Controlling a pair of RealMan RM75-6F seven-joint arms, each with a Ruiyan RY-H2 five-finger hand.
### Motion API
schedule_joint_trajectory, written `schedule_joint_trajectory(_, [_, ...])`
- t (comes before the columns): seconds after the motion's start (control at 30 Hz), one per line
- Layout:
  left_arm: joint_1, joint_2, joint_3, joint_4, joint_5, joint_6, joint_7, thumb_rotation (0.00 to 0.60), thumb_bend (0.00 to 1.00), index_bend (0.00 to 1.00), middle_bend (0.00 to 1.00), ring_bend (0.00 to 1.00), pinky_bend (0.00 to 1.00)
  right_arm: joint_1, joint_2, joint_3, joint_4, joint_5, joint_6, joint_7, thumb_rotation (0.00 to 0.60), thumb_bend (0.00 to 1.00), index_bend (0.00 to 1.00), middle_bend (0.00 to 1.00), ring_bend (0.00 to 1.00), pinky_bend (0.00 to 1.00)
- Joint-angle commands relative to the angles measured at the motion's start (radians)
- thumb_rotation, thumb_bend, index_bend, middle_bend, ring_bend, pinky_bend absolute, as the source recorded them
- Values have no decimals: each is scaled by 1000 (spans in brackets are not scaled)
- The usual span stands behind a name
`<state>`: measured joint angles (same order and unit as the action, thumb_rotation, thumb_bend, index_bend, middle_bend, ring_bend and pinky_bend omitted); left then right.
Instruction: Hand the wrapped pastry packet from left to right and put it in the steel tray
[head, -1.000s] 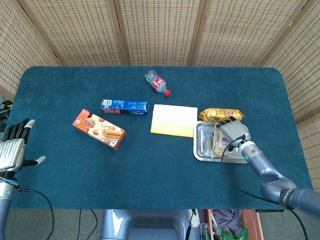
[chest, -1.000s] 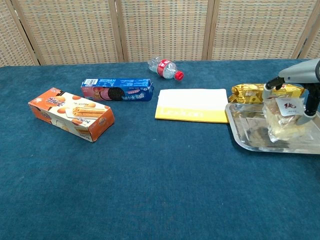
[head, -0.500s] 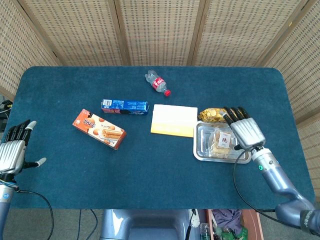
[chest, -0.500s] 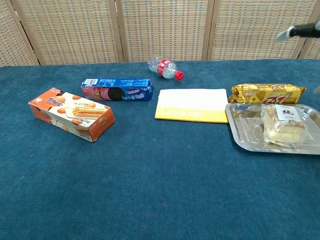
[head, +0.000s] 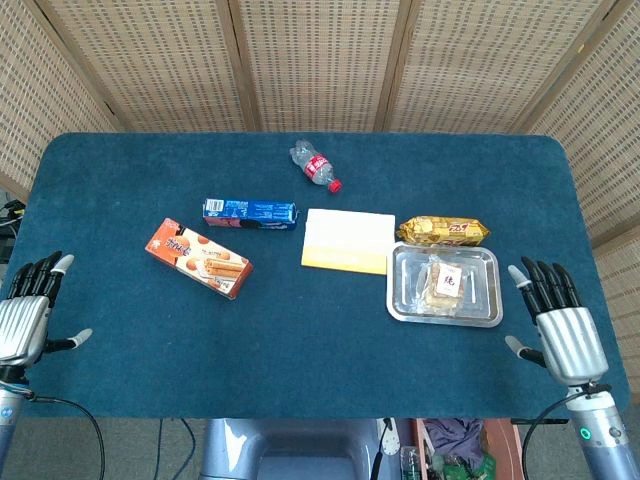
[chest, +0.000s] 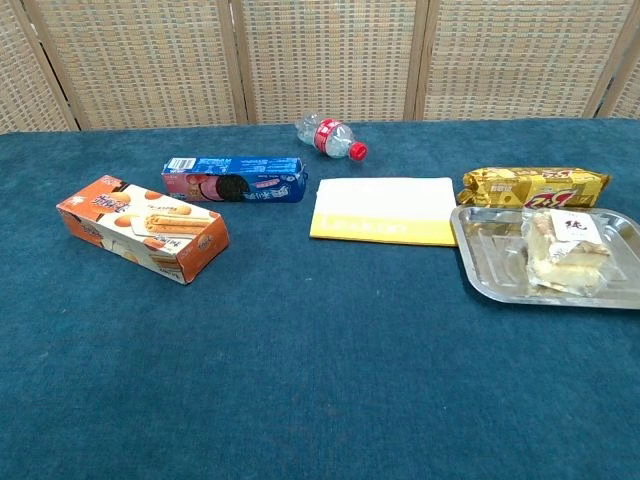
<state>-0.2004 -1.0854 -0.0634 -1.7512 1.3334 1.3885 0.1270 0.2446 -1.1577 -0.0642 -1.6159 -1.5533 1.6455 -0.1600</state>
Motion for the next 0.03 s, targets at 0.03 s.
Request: schedule_joint_trajectory(0.03, [9,4,5,0,18,14,-8,600,0,0,0,0,0,-29,-14,-10,17,-15,19,8,600,0,0,0,0,0])
